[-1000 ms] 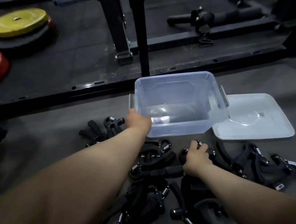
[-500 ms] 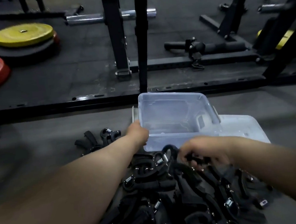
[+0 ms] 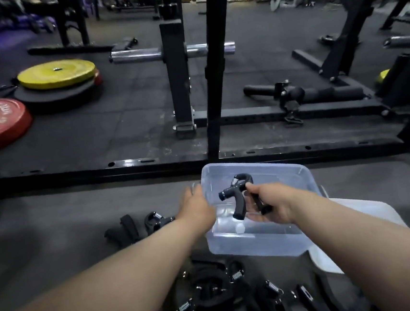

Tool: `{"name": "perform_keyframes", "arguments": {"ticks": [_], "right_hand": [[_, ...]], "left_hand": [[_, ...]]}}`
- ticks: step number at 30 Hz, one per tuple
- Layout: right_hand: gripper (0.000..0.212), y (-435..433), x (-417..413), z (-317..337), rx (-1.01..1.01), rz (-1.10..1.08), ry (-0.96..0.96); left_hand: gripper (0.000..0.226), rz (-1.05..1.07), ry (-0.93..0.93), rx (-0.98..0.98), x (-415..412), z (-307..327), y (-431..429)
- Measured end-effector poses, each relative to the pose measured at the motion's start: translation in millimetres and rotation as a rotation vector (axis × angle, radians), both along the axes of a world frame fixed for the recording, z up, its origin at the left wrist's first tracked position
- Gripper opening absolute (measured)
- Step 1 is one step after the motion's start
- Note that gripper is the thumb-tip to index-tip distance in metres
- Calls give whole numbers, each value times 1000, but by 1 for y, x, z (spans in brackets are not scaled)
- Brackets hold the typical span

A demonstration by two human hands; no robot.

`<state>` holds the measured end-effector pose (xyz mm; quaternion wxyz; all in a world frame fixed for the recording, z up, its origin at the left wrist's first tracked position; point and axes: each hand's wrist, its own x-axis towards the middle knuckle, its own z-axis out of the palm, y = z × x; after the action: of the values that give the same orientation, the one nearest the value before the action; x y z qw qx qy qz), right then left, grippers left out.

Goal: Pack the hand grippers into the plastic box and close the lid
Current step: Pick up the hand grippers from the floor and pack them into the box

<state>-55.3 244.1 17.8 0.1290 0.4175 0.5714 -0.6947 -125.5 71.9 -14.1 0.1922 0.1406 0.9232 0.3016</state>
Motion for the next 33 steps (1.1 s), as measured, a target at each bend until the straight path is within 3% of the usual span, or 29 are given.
{"name": "perform_keyframes", "arguments": {"ticks": [5, 8, 14, 21, 28, 33], "right_hand": [[15, -3, -17, -50, 103, 111, -148], [24, -2, -21, -72, 159, 180, -223], [19, -5, -28, -92, 71, 187, -179], [33, 3, -18, -81, 287, 442, -200], [31, -4, -16, -76, 463, 563, -146], [24, 0, -6, -66, 558, 699, -114]], "left_hand": [[76, 28, 79, -5, 15, -24, 9], [88, 42, 119, 53, 25, -28, 8], [90, 33, 136, 69, 25, -30, 9], [86, 34, 132, 94, 22, -35, 8], [52, 21, 217, 233, 19, -36, 2], [51, 37, 205, 233, 14, -38, 1]]}}
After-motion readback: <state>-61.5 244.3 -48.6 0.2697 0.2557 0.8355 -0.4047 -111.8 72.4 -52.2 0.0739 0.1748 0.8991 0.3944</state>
